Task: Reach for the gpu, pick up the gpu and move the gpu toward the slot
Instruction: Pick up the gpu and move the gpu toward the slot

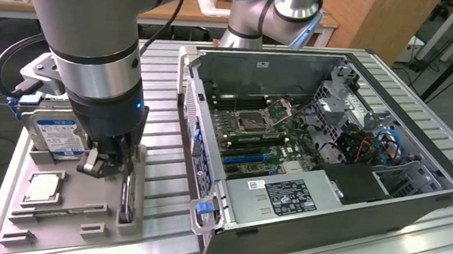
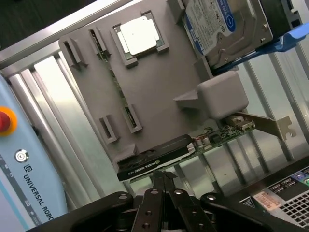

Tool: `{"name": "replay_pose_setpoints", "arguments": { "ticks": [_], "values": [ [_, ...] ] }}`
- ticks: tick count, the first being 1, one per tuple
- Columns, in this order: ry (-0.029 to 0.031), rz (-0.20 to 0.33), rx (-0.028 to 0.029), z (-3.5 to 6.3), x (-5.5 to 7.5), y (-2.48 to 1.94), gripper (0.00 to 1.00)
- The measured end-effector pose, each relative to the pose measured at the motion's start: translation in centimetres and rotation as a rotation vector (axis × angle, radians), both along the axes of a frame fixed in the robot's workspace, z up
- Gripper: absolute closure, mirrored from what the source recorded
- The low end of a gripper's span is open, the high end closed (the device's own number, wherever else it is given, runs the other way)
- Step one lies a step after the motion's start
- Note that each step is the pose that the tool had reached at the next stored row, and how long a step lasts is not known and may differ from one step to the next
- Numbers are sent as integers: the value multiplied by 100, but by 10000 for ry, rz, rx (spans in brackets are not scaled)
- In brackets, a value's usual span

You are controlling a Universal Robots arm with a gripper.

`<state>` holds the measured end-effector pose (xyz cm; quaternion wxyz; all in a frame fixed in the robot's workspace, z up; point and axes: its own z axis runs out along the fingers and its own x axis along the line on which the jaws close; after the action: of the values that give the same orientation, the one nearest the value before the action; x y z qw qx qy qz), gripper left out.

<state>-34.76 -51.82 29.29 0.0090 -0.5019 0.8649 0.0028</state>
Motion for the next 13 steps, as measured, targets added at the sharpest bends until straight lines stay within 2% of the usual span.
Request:
{"name": "replay_pose_setpoints", "arguments": {
  "ticks": [8, 13],
  "values": [
    [-1, -1416, 0, -30, 0, 1, 89],
    [-55, -1680, 4, -41, -1, 40, 89]
  ]
}}
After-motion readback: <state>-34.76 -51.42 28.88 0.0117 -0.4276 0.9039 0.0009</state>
